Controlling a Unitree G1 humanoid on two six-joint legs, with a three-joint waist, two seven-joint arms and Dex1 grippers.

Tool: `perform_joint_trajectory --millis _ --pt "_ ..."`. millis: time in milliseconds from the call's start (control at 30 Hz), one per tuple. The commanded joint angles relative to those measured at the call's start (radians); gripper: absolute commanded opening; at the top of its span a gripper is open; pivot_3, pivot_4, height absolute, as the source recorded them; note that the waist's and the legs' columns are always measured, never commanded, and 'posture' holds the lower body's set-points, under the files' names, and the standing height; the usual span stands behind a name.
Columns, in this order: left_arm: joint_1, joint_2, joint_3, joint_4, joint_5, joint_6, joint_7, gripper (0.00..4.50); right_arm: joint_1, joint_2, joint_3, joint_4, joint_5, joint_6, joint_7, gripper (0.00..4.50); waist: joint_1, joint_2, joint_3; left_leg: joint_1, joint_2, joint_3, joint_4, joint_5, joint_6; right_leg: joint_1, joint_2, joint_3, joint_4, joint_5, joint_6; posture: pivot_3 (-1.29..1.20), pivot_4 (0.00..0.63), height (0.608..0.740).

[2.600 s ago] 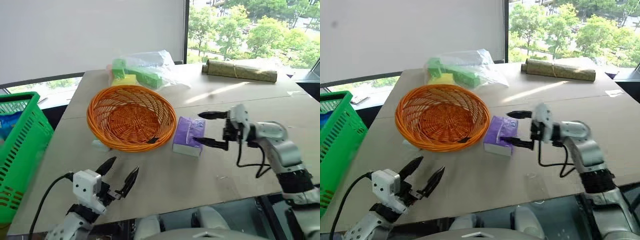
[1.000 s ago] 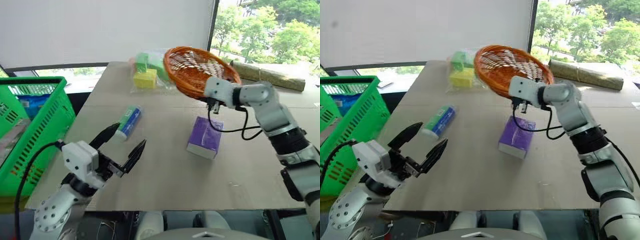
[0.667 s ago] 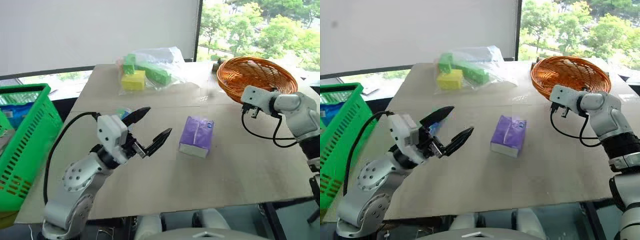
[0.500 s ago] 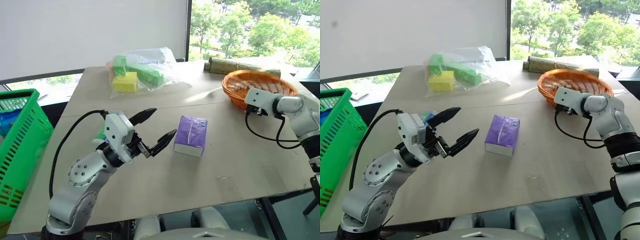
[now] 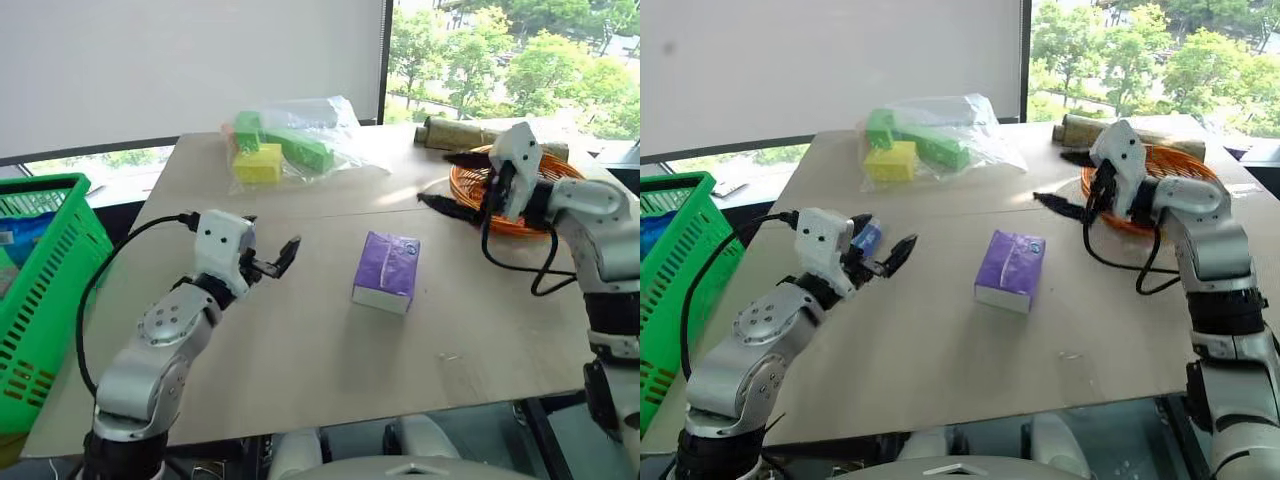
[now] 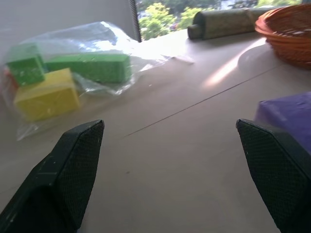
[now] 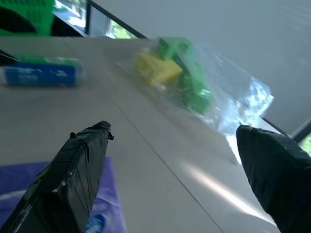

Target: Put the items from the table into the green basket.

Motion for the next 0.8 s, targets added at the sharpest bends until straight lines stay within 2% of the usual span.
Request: perform_joint_trajectory --millis 33,267,500,667,700,733,800 --pt "-0.021 0.038 0.041 0.057 0.089 0.035 0.046 4.5 0.031 -0.017 -0.034 -0.176 0.186 0.14 0.034 4.45 0.001 0.0 0.0 0.0 0.0 0.0 0.0 0.0 0.0 0.0 0.0 0.0 0.0 0.0 0.0 -0.09 0.0 0.74" --pt "-0.055 0.056 0.044 0.2 0.132 0.173 0.049 4.5 0.056 -0.015 -0.03 -0.268 0.324 0.243 -0.007 4.45 0.0 -0.001 -0.001 0.001 -0.001 0.0 0.001 0.0 0.0 0.0 -0.001 -0.001 0.001 0.0 0.0 -0.09 0.0 0.74" --pt "-0.107 0.063 -0.002 0.394 0.176 0.229 0.017 4.5 0.075 -0.042 -0.004 -0.283 0.319 0.213 0.006 4.45 0.0 -0.001 -0.001 0.0 -0.002 0.0 0.001 0.0 0.0 0.0 0.0 -0.001 0.0 0.0 0.0 -0.11 0.0 0.74" --pt "-0.144 0.047 -0.008 0.456 0.173 0.252 -0.011 4.5 0.083 -0.048 0.002 -0.279 0.307 0.191 -0.001 4.45 -0.001 0.0 -0.002 0.001 -0.001 0.0 0.001 0.0 0.0 0.0 0.0 -0.001 0.001 0.0 0.0 -0.12 0.0 0.74" --pt "-0.148 0.042 -0.003 0.457 0.175 0.246 -0.008 4.24 0.085 -0.05 0.003 -0.28 0.304 0.186 -0.003 4.48 -0.001 0.001 -0.003 0.001 -0.001 0.0 0.001 0.0 0.0 0.0 -0.001 -0.001 0.001 0.0 0.0 -0.12 0.0 0.74" --pt "-0.15 0.038 0.001 0.455 0.177 0.242 -0.007 4.24 0.087 -0.051 0.004 -0.281 0.303 0.183 -0.004 4.48 0.0 0.001 -0.003 0.001 -0.001 0.0 0.001 0.0 0.0 0.0 -0.001 -0.001 0.001 0.0 0.0 -0.12 0.0 0.74" --pt "-0.148 0.036 0.004 0.446 0.178 0.244 -0.011 3.46 0.09 -0.05 0.003 -0.28 0.301 0.178 -0.007 4.5 0.0 0.002 -0.004 0.001 -0.001 0.0 0.001 0.0 0.0 0.0 -0.001 -0.001 0.001 0.0 0.0 -0.12 0.0 0.74"
